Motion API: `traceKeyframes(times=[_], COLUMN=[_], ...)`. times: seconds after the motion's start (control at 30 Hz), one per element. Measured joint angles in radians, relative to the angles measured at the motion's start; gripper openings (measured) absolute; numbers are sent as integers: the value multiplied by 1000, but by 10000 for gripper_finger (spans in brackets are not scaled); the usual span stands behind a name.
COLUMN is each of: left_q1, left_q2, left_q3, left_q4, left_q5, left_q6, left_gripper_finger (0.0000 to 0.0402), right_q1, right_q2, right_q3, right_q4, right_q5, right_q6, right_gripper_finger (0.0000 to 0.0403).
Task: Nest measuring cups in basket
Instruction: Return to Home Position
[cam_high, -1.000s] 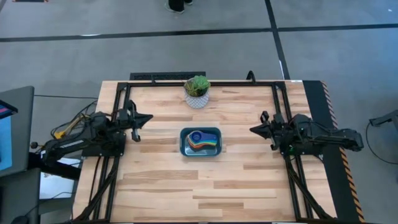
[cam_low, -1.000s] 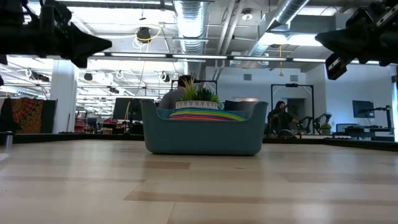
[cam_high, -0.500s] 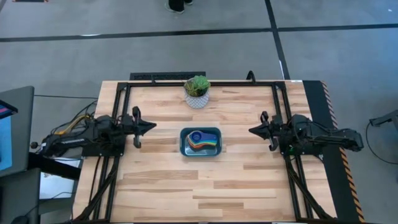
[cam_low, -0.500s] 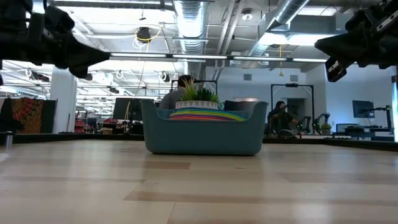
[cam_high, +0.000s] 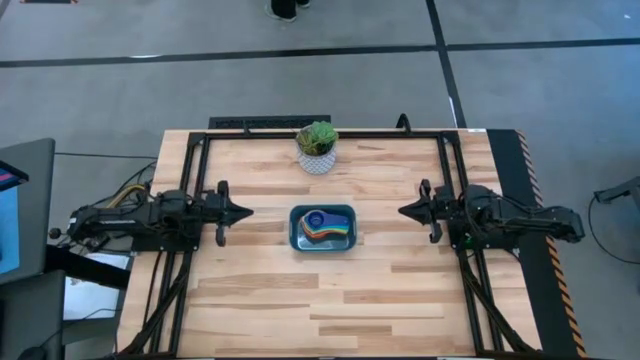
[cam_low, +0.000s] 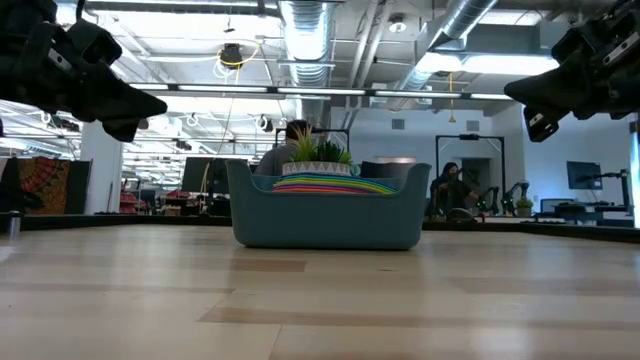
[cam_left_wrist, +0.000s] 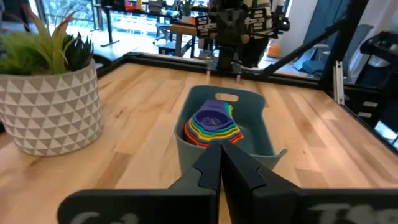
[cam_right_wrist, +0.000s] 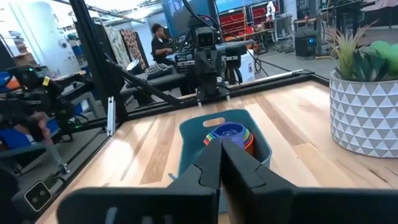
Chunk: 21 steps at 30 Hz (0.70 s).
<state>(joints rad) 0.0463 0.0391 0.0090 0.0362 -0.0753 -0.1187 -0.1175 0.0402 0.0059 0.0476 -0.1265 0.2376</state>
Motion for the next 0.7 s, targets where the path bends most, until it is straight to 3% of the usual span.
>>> traceKeyframes(times=[0.2, 0.7], left_q1=[0, 1], left_q2=[0, 0], left_q3=[-1, -2], left_q4=[-1, -1], left_q5=[15, 16], left_q6=[-66, -61], left_gripper_finger=[0, 0], right_q1=[-3, -3], right_q2=[0, 0], right_q3=[0, -1], right_q4=[-4, -10], right_q5=[0, -3], right_q6=[0, -1], right_gripper_finger=[37, 26])
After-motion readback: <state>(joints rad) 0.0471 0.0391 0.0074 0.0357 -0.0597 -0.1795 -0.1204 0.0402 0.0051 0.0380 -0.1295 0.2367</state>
